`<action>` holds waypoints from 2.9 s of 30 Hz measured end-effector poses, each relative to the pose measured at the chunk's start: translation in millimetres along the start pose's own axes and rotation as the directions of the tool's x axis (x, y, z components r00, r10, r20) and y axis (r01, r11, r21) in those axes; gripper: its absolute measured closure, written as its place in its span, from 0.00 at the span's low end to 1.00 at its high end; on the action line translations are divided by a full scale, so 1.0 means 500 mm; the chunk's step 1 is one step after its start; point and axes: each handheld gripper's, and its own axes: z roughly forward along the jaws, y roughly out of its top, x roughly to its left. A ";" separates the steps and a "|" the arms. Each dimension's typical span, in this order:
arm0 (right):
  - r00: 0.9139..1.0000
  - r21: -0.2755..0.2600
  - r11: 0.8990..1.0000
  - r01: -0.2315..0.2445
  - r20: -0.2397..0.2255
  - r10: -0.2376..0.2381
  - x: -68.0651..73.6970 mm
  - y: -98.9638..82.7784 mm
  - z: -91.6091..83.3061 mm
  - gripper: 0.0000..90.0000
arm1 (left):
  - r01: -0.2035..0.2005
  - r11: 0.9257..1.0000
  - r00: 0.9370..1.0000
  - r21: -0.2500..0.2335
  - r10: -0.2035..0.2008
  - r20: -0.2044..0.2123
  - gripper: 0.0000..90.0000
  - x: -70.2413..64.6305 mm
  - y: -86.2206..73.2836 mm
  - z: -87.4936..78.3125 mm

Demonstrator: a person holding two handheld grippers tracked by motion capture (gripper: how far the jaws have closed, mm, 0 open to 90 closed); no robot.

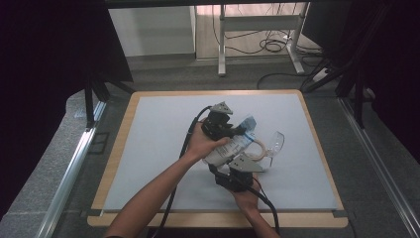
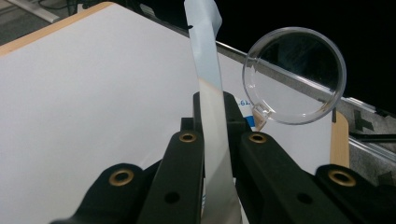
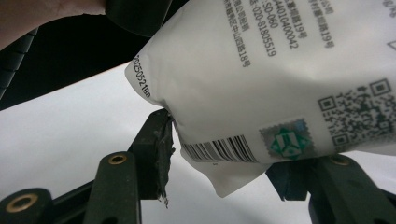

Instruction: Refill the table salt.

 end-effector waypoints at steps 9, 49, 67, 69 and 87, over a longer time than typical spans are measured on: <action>0.998 -0.023 1.000 -0.005 0.059 0.006 0.012 0.001 0.007 0.53 | -0.009 1.000 1.000 0.023 0.009 0.008 0.99 -0.004 0.006 0.007; 0.994 -0.073 0.994 -0.085 0.055 0.089 0.015 0.011 0.028 0.54 | -0.009 0.998 1.000 0.062 0.010 -0.009 0.99 0.003 0.018 0.011; 0.991 -0.095 0.988 -0.120 0.048 0.125 0.016 0.017 0.039 0.55 | -0.013 0.996 1.000 0.088 0.015 -0.020 0.99 0.005 0.022 0.021; 0.990 -0.097 0.988 -0.124 0.050 0.129 0.015 0.017 0.039 0.55 | -0.019 0.995 1.000 0.095 0.021 -0.021 0.99 0.004 0.022 0.024; 0.988 -0.097 0.986 -0.138 0.049 0.143 0.007 0.012 0.039 0.55 | -0.023 0.994 1.000 0.110 0.025 -0.017 0.99 0.005 0.023 0.036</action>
